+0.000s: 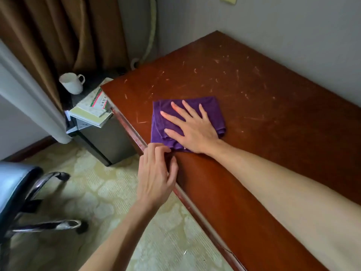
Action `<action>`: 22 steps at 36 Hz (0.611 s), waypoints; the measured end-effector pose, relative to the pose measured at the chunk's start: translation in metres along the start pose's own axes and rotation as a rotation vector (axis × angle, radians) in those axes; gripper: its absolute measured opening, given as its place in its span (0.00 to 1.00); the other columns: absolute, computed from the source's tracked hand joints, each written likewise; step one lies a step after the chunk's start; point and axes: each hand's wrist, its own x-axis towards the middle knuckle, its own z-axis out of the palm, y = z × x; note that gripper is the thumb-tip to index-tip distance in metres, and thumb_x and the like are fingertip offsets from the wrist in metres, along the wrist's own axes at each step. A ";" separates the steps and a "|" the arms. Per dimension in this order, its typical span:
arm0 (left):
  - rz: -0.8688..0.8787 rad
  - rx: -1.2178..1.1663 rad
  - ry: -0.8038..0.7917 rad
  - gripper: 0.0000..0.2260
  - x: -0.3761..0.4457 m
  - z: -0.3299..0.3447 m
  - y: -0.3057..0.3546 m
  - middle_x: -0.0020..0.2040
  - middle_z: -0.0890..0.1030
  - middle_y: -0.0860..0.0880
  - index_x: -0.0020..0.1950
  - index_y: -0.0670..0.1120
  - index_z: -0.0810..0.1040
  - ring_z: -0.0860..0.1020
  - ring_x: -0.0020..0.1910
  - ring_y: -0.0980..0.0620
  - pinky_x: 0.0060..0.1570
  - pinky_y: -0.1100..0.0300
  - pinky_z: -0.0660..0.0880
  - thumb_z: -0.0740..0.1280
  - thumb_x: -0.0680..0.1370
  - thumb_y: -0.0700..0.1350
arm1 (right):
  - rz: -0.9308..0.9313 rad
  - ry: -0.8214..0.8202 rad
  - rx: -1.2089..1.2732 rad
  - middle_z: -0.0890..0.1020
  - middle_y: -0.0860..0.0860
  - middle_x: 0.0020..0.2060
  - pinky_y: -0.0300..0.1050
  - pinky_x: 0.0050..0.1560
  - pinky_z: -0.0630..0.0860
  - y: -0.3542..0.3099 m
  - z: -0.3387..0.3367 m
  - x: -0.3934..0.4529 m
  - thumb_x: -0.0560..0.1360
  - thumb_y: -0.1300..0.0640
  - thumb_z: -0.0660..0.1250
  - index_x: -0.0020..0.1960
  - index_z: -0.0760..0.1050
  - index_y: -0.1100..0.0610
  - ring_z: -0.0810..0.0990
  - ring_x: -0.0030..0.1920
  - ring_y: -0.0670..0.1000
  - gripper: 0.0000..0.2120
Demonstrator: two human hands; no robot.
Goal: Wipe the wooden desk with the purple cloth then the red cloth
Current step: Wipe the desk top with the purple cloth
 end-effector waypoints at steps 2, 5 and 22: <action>-0.007 -0.001 0.010 0.09 0.013 0.003 -0.007 0.54 0.72 0.48 0.56 0.42 0.72 0.72 0.52 0.50 0.54 0.59 0.67 0.66 0.79 0.45 | -0.007 0.009 -0.004 0.51 0.44 0.84 0.66 0.80 0.44 0.006 0.000 0.025 0.81 0.31 0.45 0.81 0.49 0.34 0.46 0.84 0.53 0.29; 0.004 -0.002 -0.010 0.11 0.020 0.012 -0.009 0.58 0.71 0.46 0.58 0.41 0.72 0.73 0.58 0.48 0.62 0.55 0.70 0.65 0.80 0.47 | -0.020 0.022 -0.008 0.51 0.45 0.84 0.65 0.80 0.43 0.013 -0.001 0.057 0.82 0.31 0.47 0.82 0.49 0.34 0.46 0.83 0.53 0.29; -0.021 0.227 0.013 0.12 0.017 0.020 -0.003 0.58 0.74 0.42 0.62 0.39 0.71 0.73 0.56 0.44 0.63 0.51 0.70 0.58 0.82 0.44 | -0.094 -0.018 -0.005 0.50 0.45 0.84 0.65 0.80 0.43 0.024 -0.005 0.069 0.83 0.33 0.46 0.82 0.47 0.36 0.46 0.84 0.53 0.29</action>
